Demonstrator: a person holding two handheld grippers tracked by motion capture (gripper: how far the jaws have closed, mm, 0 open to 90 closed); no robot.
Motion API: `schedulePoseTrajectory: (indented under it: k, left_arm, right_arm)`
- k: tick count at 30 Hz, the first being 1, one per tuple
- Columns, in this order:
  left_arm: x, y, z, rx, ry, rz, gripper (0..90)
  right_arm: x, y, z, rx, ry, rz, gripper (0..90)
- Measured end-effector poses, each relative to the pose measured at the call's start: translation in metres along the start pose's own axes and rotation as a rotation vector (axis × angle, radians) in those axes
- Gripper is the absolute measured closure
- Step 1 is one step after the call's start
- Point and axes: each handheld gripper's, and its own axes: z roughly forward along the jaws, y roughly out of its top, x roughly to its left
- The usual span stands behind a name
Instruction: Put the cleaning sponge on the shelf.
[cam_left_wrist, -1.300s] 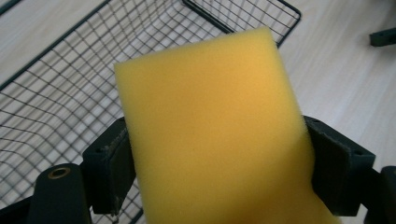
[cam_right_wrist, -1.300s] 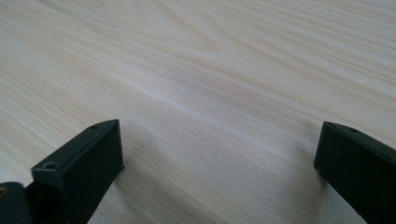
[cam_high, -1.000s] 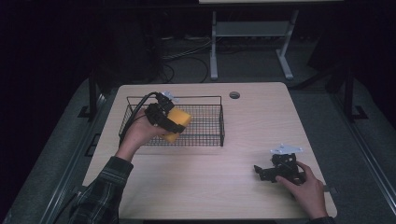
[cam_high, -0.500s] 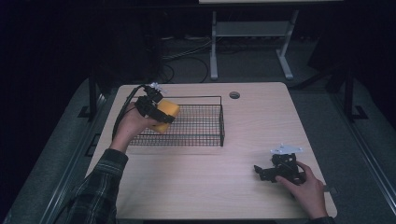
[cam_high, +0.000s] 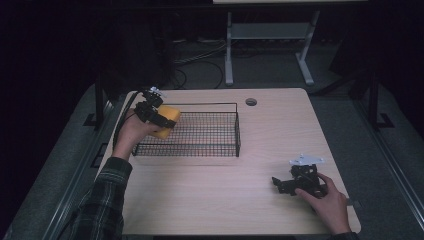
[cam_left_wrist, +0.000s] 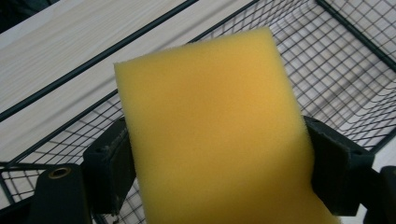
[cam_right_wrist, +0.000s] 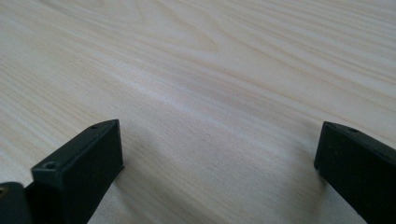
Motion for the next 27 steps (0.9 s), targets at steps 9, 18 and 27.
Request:
schedulePoseTrajectory:
  k: [9, 18, 27]
  left_arm:
    - [0.017, -0.010, 0.008, 0.014, 0.027, -0.042, 19.1]
    - [0.032, -0.020, 0.015, 0.047, 0.053, -0.073, 19.0]
    - [0.038, -0.030, 0.025, 0.075, 0.049, -0.098, 18.7]
  right_arm:
    - [0.000, 0.000, 0.000, -0.001, 0.001, -0.001, 0.3]
    - [0.000, 0.000, 0.000, -0.001, 0.001, -0.002, 0.3]
    - [0.000, 0.000, 0.000, 0.000, 0.001, -0.004, 0.3]
